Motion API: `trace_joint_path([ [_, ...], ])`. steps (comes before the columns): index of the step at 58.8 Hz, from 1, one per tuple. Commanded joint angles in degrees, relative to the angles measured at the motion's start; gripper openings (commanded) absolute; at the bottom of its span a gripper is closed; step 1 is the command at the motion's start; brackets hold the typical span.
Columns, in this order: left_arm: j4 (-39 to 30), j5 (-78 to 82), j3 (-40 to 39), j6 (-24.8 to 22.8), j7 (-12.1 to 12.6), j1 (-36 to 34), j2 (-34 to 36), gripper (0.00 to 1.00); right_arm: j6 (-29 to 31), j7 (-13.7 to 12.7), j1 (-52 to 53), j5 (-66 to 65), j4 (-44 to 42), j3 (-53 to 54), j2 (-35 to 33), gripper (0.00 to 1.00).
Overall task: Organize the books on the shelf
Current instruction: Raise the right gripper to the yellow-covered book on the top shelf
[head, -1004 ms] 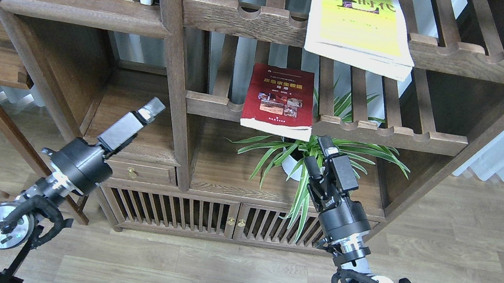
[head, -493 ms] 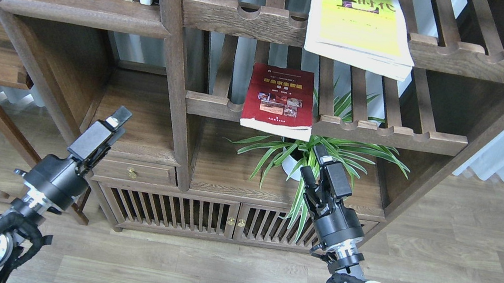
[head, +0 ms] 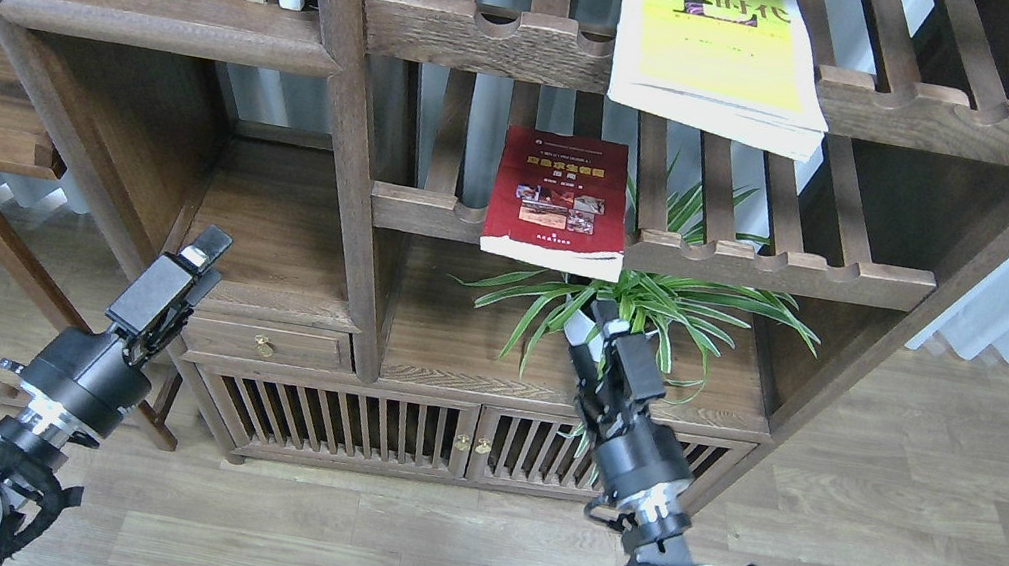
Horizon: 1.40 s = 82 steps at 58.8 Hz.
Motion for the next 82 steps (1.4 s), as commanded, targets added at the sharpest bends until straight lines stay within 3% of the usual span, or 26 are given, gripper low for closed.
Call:
trace_joint_path([
  [1,0.00,0.01,0.02,0.01,0.09,0.12,0.00,1.00,-0.23,-0.05,-0.33,2.62,5.21,0.65,-1.49,0.98],
  [12,0.00,0.01,0.02,0.01,0.09,0.21,0.00,1.00,-0.40,0.04,-1.82,5.70,12.06,0.39,-6.68,0.98],
  [26,0.00,0.01,0.02,0.01,0.18,0.30,0.00,1.00,-3.56,0.04,-4.29,5.61,17.51,0.38,-7.47,0.98],
  [46,0.00,0.01,-0.07,0.01,0.18,0.47,0.00,1.00,-9.54,0.04,0.10,5.61,17.69,3.90,-7.39,0.98],
  [82,0.00,0.01,-0.07,0.01,0.27,0.82,0.00,1.00,-10.77,0.04,4.41,5.61,19.54,4.95,-8.88,0.98],
])
